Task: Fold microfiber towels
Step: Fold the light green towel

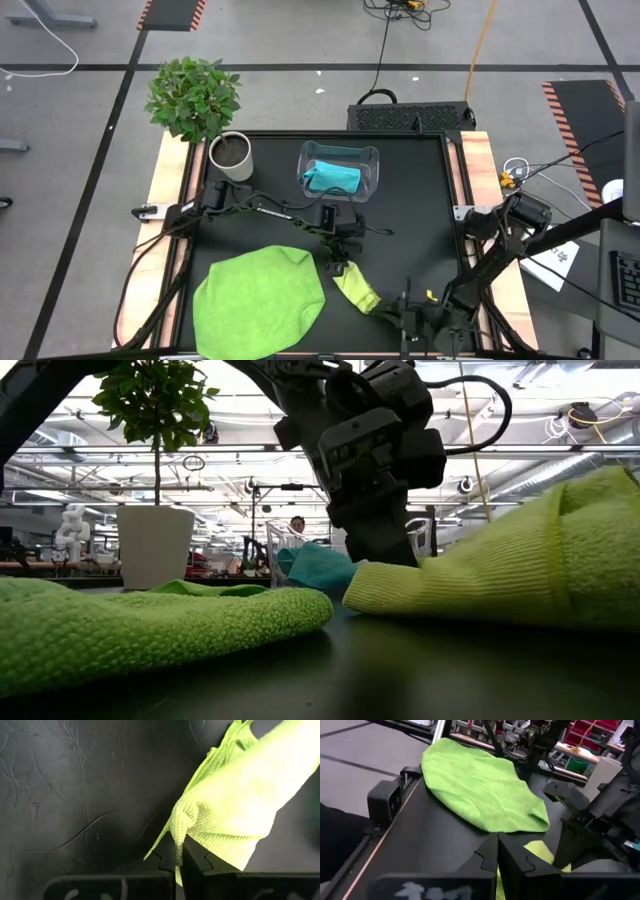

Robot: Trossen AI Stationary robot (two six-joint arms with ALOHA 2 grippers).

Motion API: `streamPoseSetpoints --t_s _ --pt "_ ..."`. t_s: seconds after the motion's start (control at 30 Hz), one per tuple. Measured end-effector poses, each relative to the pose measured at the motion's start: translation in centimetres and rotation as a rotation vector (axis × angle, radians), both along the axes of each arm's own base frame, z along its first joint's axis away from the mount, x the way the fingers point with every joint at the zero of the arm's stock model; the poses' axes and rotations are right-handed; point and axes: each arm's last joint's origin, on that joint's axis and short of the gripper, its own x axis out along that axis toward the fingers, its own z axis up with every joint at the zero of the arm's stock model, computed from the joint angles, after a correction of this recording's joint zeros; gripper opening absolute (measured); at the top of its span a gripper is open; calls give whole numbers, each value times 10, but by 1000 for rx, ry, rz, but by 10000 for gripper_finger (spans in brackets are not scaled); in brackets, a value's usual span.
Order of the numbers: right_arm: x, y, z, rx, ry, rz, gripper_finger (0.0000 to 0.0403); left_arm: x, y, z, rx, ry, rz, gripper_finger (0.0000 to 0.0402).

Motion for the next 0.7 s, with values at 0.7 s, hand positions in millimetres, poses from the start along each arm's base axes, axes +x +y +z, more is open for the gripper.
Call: streamPoseSetpoints --t_s 0.7 --pt "50 -40 -56 153 291 -56 0 1 -15 1 36 -39 -28 7"
